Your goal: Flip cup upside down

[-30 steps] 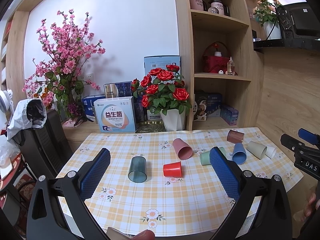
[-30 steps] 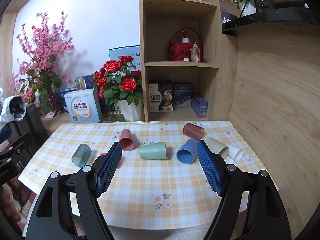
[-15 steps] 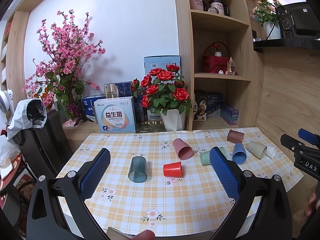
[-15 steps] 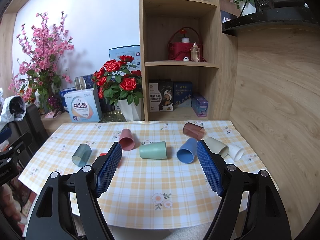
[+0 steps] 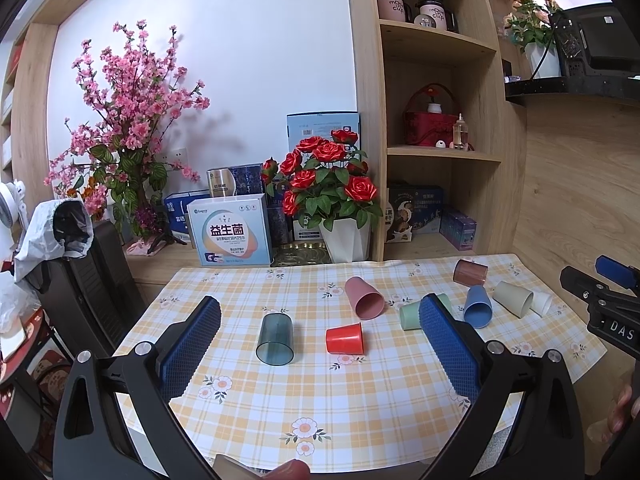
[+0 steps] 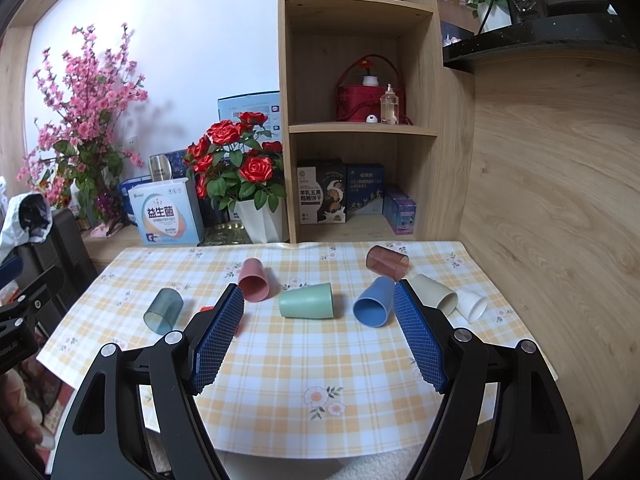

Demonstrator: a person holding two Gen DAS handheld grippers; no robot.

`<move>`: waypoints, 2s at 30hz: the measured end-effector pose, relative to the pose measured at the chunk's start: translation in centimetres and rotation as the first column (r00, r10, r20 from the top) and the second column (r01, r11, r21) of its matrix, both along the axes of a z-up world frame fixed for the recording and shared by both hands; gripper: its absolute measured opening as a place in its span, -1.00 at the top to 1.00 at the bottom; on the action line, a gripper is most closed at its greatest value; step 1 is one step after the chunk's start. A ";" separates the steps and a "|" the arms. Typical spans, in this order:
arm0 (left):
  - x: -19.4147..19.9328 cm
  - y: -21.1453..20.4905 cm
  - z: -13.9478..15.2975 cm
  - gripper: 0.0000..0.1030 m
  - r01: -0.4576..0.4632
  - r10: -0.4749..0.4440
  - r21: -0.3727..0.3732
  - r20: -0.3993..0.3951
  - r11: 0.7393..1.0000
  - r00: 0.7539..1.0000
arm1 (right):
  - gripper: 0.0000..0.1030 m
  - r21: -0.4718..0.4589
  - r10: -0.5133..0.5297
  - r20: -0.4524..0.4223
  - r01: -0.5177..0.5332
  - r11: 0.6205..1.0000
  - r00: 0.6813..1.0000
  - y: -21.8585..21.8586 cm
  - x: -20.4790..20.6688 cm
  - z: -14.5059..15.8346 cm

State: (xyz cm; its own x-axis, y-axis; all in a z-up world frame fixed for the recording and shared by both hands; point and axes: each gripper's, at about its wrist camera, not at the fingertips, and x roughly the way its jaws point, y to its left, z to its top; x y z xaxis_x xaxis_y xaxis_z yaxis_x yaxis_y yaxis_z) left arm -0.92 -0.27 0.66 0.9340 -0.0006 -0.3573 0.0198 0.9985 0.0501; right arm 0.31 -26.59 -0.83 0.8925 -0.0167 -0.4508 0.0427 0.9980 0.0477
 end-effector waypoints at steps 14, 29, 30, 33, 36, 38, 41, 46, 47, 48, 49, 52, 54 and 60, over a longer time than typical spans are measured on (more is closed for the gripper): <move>0.5 0.0 -0.6 -0.88 -0.006 0.006 -0.009 -0.024 1.000 1.000 | -0.44 0.036 -0.001 -0.024 0.001 0.999 1.000 -0.2 0.1 -0.6; 7.2 7.2 -2.9 -0.88 -0.117 0.115 -0.015 -0.105 0.993 0.988 | -0.81 0.065 0.017 0.004 -0.017 0.998 1.000 -2.4 7.0 -0.9; 8.2 8.1 -3.3 -0.88 -0.127 0.120 -0.041 -0.141 0.991 0.983 | -0.81 0.068 0.019 -0.001 -0.019 0.998 1.000 -2.3 7.7 -1.2; 10.6 10.4 -4.3 -0.88 -0.146 0.117 -0.123 -0.217 0.982 0.969 | -0.81 0.072 0.033 -0.020 -0.031 0.997 0.999 -2.4 9.6 -1.8; 13.1 11.9 -5.6 -0.88 -0.156 0.099 -0.177 -0.295 0.972 0.950 | -0.81 0.079 0.051 -0.047 -0.047 0.996 0.998 -2.4 11.4 -2.6; 14.6 12.5 -6.5 -0.88 -0.162 0.089 -0.193 -0.337 0.968 0.937 | -0.81 0.085 0.062 -0.062 -0.056 0.995 0.996 -2.4 12.1 -3.3; 16.7 13.0 -7.8 -0.88 -0.167 0.075 -0.213 -0.383 0.963 0.921 | -0.81 0.106 0.082 -0.084 -0.073 0.992 0.993 -2.3 13.0 -4.3; 20.0 12.6 -9.5 -0.88 -0.149 0.057 -0.184 -0.428 0.972 0.902 | -0.81 0.132 0.106 -0.128 -0.089 0.987 0.986 -2.5 14.2 -6.2; 20.6 12.4 -9.9 -0.88 -0.147 0.054 -0.176 -0.445 0.973 0.894 | -0.81 0.140 0.113 -0.138 -0.094 0.986 0.984 -2.6 14.6 -6.5; 21.6 12.3 -10.7 -0.88 -0.140 0.041 -0.176 -0.470 0.974 0.881 | -0.81 0.150 0.121 -0.149 -0.099 0.984 0.981 -2.6 15.0 -6.9; 22.2 12.3 -11.2 -0.88 -0.137 0.030 -0.184 -0.489 0.973 0.872 | -0.81 0.157 0.125 -0.157 -0.100 0.982 0.980 -2.7 15.0 -7.2; 24.5 12.3 -13.2 -0.88 -0.133 -0.009 -0.217 -0.552 0.967 0.833 | -0.81 0.181 0.138 -0.184 -0.105 0.978 0.973 -2.9 15.9 -8.2; 26.4 12.1 -14.7 -0.88 -0.134 -0.031 -0.231 -0.595 0.964 0.803 | -0.81 0.190 0.144 -0.204 -0.105 0.976 0.968 -3.1 16.4 -8.9; 30.6 12.0 -18.1 -0.88 -0.147 -0.039 -0.216 -0.674 0.965 0.738 | -0.81 0.175 0.128 -0.263 -0.083 0.981 0.956 -3.4 17.6 -10.6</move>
State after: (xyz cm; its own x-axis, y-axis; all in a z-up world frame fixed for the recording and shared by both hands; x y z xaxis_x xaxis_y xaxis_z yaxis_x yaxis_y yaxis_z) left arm 29.63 11.76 -17.41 0.4541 -0.1291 -0.8816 -0.0990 0.9760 -0.1940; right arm 17.93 -29.99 -11.44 0.7286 0.1631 -0.6652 -0.0287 0.9777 0.2082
